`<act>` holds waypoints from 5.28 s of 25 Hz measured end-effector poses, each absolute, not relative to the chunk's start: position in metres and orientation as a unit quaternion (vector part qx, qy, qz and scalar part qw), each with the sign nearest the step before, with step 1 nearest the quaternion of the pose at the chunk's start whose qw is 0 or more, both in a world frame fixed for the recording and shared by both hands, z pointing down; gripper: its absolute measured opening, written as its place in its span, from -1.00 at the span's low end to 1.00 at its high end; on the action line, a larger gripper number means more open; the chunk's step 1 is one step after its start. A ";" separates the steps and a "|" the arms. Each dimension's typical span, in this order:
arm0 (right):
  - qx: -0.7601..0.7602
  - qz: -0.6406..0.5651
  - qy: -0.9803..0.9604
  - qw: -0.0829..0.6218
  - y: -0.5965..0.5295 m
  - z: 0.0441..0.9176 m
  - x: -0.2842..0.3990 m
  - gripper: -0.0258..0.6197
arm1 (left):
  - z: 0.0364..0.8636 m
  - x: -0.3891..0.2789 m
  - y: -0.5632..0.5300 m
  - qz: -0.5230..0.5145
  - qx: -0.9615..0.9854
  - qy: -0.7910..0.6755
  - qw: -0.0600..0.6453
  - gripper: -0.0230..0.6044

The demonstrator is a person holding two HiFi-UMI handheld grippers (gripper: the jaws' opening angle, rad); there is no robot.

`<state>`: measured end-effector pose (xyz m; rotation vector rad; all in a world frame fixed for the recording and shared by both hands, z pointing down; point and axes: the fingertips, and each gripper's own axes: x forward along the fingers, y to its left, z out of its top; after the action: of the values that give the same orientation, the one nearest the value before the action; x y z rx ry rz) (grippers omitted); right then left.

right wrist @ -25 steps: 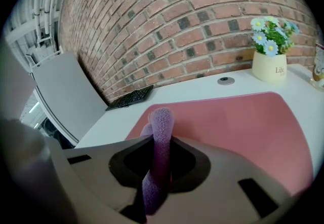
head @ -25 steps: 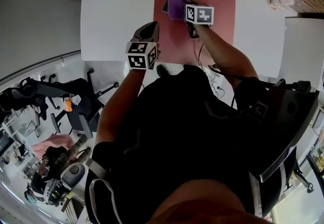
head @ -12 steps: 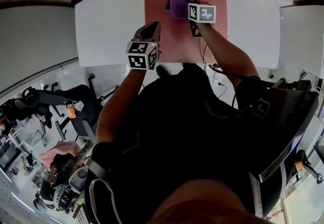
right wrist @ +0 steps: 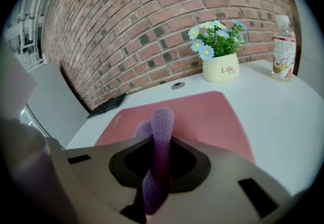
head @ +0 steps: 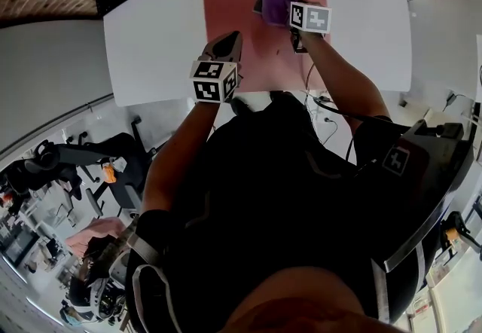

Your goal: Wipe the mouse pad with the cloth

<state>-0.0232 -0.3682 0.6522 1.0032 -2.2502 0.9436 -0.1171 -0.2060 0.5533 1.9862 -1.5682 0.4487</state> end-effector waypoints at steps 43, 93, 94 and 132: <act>0.524 0.301 -0.770 0.204 -0.441 0.583 0.171 -0.73 | 0.514 -0.052 -0.269 0.149 0.814 -0.514 0.225 -0.92; 0.402 0.254 -0.832 0.285 -0.462 0.641 -0.053 -0.73 | 0.541 -0.226 -0.213 0.125 0.671 -0.675 0.280 -0.92; 0.397 0.254 -0.834 0.286 -0.460 0.641 -0.059 -0.73 | 0.541 -0.228 -0.211 0.126 0.671 -0.676 0.279 -0.92; 0.244 0.251 -0.886 0.303 -0.377 0.635 -0.256 -0.73 | 0.524 -0.288 -0.112 0.092 0.578 -0.757 0.291 -0.92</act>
<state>-0.2556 -0.3770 0.6348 0.6466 -2.3485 0.6656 -0.2883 -0.1124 0.5241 1.5406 -2.0191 0.2462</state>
